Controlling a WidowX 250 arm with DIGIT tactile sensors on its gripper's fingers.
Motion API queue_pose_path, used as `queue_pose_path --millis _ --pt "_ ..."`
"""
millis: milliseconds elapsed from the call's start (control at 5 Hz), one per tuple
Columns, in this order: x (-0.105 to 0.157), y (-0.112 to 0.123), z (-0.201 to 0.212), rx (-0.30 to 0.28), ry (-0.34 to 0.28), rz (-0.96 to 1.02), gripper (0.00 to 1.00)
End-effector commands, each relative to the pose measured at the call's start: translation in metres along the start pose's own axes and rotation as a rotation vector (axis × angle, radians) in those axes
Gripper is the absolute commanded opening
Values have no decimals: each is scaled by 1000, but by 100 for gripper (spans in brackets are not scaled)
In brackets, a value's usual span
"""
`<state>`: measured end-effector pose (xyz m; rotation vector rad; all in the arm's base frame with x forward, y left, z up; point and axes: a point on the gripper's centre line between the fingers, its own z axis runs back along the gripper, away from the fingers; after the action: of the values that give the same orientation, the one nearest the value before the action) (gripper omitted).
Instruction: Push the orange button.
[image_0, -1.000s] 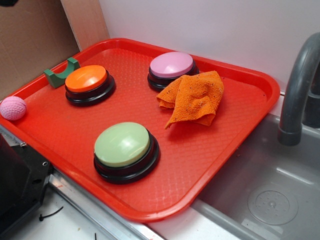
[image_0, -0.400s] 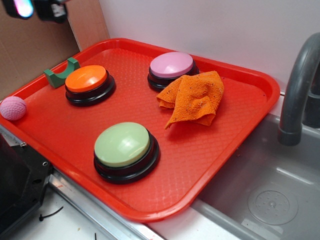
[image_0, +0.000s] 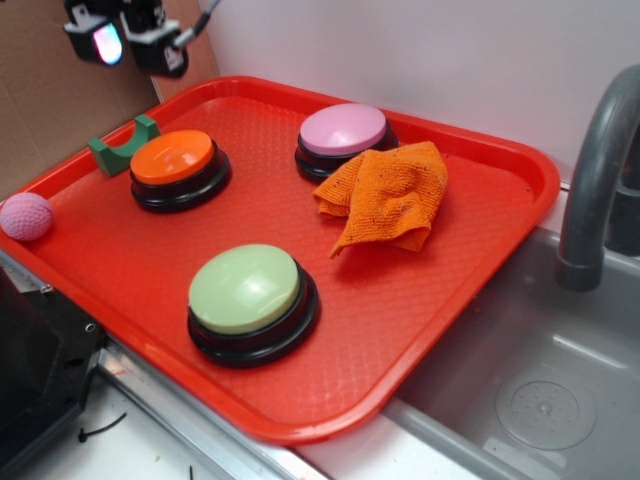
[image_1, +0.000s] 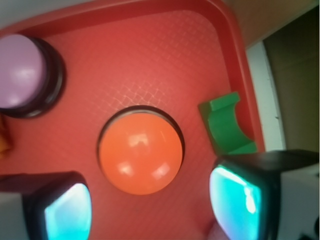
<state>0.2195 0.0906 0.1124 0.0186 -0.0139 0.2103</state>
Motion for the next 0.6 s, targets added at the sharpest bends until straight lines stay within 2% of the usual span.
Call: queue_pose_path --millis 0,400 --pt "9 7 -30 39 -74 -71 100" --pt "9 2 -61 68 -10 -98 100"
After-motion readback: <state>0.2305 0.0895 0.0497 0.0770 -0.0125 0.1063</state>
